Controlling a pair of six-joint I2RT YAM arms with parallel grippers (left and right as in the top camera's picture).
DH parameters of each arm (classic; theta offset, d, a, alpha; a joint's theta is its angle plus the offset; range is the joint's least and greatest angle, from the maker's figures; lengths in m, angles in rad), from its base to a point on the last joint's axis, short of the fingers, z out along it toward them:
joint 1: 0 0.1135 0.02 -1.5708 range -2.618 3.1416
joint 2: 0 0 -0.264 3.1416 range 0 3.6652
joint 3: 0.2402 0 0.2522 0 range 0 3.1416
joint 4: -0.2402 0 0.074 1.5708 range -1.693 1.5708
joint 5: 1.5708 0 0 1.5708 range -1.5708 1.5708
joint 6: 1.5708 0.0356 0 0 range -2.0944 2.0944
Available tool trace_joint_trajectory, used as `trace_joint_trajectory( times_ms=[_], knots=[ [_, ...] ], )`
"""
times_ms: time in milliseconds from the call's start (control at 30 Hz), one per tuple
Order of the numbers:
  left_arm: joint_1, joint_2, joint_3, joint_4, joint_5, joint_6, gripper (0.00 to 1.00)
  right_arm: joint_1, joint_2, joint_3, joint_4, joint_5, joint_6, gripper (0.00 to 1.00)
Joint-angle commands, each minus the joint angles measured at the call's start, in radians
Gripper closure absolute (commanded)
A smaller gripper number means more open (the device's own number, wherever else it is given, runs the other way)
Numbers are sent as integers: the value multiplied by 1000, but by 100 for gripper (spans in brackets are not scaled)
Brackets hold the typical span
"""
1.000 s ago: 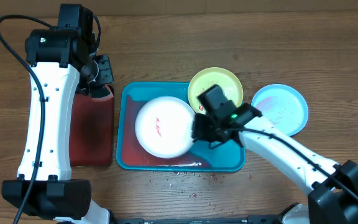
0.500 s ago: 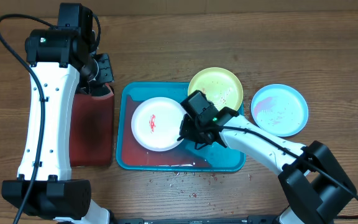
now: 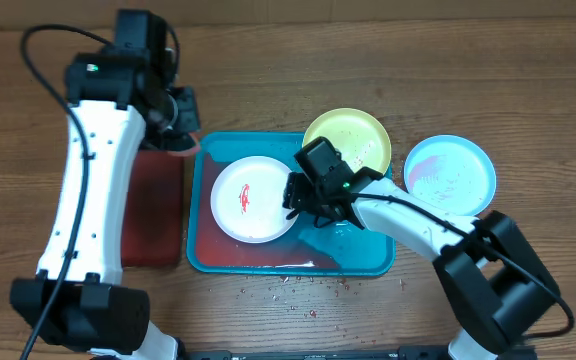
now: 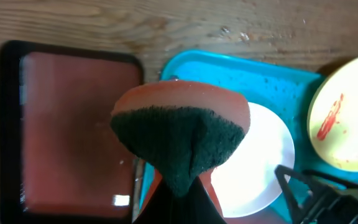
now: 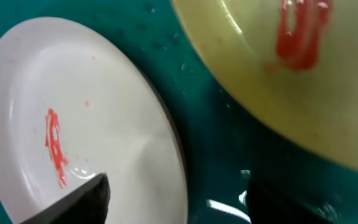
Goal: Clean dirty plates on tray and stack at the side
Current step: 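Scrub the second white plate with the sponge in the left gripper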
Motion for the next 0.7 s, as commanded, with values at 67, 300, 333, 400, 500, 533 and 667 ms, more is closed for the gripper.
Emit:
trace_joint_trajectory(
  times_ms=[67,300,333,400,500,533,667],
  knots=[
    [-33,-11,-153,95,77,90,96,3,24,14,47,-25,-55,50],
    [-54,-11,-346,230,130,93,96,3,30,13,42,-17,-45,89],
    [-59,-11,-371,251,129,92,96,3,30,13,40,-18,-44,91],
    [-71,-11,-419,292,129,92,96,3,30,12,37,-18,-21,94],
    [-91,-11,-498,357,129,88,96,3,30,7,37,-18,-13,96],
    [-98,-10,-527,384,129,88,96,3,30,7,36,-18,0,96],
    [-117,-10,-602,470,128,87,96,5,30,7,35,-18,13,96]
  ],
)
